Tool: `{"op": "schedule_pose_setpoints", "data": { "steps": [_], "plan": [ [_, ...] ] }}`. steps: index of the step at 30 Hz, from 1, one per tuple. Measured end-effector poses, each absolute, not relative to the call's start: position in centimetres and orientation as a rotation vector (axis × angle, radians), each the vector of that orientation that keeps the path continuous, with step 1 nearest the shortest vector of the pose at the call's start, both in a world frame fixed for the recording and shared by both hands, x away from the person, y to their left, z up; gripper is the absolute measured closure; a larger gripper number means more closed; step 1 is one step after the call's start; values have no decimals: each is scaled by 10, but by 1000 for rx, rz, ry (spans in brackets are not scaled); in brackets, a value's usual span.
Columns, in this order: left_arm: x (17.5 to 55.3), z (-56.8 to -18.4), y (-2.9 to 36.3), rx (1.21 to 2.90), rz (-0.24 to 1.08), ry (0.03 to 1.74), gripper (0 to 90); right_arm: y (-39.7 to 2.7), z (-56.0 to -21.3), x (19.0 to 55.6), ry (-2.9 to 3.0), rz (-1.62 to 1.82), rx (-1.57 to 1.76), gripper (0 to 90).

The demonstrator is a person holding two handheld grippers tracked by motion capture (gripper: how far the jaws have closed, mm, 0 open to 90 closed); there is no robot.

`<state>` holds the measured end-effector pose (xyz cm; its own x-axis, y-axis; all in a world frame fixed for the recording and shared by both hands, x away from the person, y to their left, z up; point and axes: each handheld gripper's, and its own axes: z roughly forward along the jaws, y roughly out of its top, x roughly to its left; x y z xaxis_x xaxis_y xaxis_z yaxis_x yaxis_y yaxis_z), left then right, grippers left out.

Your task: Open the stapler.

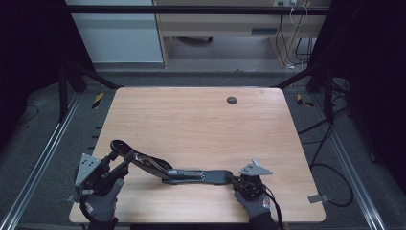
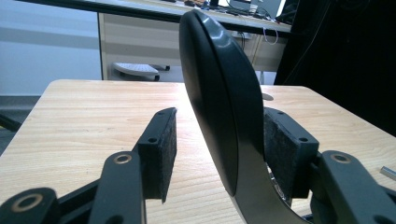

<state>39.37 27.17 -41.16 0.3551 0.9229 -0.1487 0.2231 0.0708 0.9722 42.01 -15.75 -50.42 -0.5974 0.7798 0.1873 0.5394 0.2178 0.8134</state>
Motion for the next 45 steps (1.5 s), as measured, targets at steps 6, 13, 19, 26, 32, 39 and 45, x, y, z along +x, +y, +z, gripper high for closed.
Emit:
{"op": "schedule_pose_setpoints", "data": {
  "steps": [6,13,19,26,32,39,45],
  "plan": [
    [389,-409,271,1461,761,1088,428,-161,-500,418,2203,1357,1232,896],
    [384,-405,271,1486,778,1071,358,-162,-500,417,2206,1356,1226,888],
    [381,-407,274,1515,769,1083,314,-162,-500,417,2206,1354,1223,882],
    [376,-414,278,1548,765,1090,290,-164,-499,416,2193,1343,1224,868],
    [371,-425,282,1574,756,1102,282,-169,-498,416,2179,1344,1217,863],
    [371,-437,287,1610,712,1146,261,-173,-495,416,2165,1341,1222,872],
    [372,-446,287,1650,712,1158,260,-181,-490,416,2144,1331,1248,900]
  ]
}}
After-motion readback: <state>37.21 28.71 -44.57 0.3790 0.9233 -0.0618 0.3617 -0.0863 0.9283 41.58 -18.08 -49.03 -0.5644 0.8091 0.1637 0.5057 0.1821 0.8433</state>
